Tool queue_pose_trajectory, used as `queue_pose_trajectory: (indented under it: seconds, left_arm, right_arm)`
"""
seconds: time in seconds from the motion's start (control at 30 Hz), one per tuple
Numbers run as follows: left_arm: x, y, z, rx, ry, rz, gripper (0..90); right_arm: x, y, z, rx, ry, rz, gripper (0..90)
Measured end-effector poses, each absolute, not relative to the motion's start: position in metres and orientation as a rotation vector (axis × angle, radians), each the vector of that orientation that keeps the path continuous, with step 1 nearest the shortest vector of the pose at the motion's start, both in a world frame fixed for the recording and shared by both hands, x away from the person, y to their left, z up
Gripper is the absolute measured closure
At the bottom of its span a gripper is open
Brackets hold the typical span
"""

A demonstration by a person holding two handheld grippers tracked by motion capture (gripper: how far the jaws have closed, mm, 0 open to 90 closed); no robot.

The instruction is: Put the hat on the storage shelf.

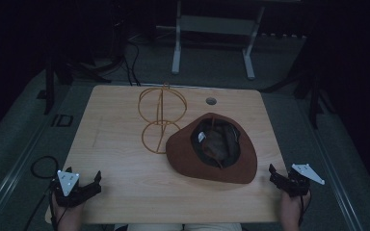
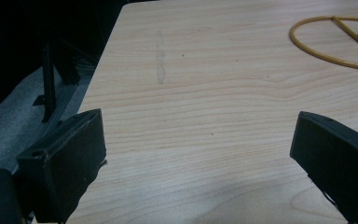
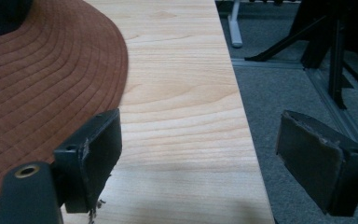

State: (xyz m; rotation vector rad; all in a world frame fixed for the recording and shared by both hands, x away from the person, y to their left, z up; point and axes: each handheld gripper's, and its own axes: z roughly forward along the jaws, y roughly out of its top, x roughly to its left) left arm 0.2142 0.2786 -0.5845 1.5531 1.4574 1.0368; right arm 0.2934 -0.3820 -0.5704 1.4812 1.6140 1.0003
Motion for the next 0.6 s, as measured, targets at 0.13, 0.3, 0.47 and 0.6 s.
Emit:
queue_pose_trajectory:
  seconds: [0.13, 0.3, 0.47, 0.6]
  left_arm:
    - [0.214, 0.278, -0.585, 1.555, 1.455, 1.038, 4.0]
    - [0.214, 0.278, -0.584, 1.551, 1.468, 1.014, 4.0]
    - [0.214, 0.275, -0.581, 1.57, 1.486, 1.01, 3.5]
    - [0.213, 0.271, -0.577, 1.562, 1.458, 0.983, 3.5]
  right_arm:
    - [0.294, -0.383, -0.57, 1.491, 1.617, 1.012, 14.2]
    - [0.296, -0.384, -0.571, 1.497, 1.659, 1.02, 17.5]
    - [0.298, -0.379, -0.57, 1.48, 1.717, 0.992, 15.6]
    - [0.299, -0.374, -0.564, 1.504, 1.764, 1.011, 15.1]
